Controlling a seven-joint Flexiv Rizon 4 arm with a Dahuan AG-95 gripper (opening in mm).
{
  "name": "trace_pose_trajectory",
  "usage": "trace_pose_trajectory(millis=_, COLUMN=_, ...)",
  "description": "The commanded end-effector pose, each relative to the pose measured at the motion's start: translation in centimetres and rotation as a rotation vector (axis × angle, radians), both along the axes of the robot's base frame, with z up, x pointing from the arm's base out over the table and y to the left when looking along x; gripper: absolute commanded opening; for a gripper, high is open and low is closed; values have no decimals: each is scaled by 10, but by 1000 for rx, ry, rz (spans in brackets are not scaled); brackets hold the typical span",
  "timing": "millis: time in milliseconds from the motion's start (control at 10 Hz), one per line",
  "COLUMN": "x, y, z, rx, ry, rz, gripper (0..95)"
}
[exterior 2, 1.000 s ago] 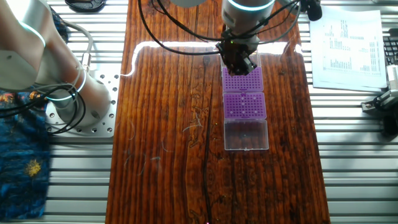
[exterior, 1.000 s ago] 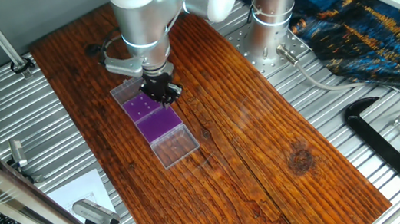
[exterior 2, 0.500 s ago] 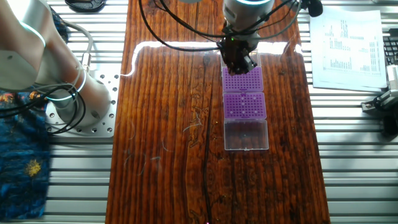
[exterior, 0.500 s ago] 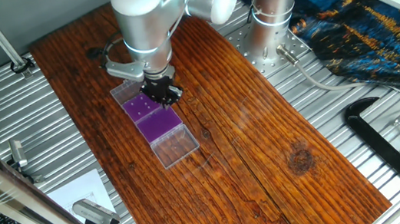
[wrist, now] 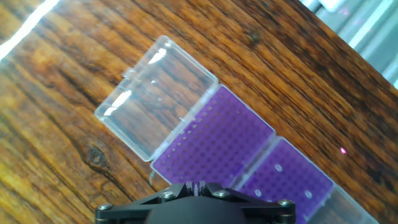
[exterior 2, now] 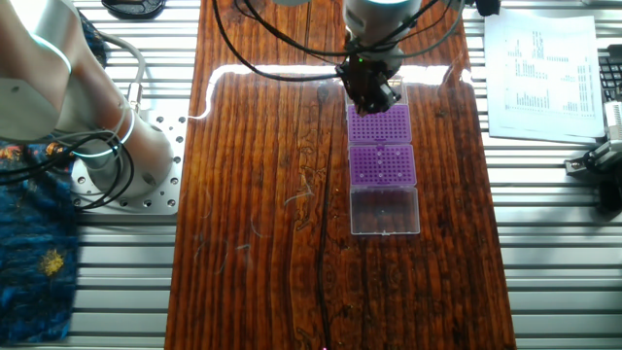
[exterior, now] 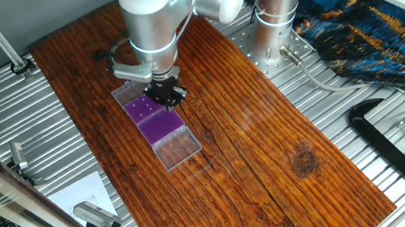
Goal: Transfer all small pipette tips from one holder to another
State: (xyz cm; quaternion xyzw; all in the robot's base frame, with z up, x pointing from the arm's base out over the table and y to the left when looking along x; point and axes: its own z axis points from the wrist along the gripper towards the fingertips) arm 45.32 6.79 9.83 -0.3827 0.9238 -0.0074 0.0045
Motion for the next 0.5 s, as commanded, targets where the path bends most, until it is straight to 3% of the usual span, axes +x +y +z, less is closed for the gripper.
trace_pose_trajectory(millis=100, x=1, y=9, z=-3, rx=17, ry=12, rz=32, gripper=0)
trace_pose_trajectory(millis=500, x=0, y=13, z=-5, rx=33, ry=19, rz=59, gripper=0)
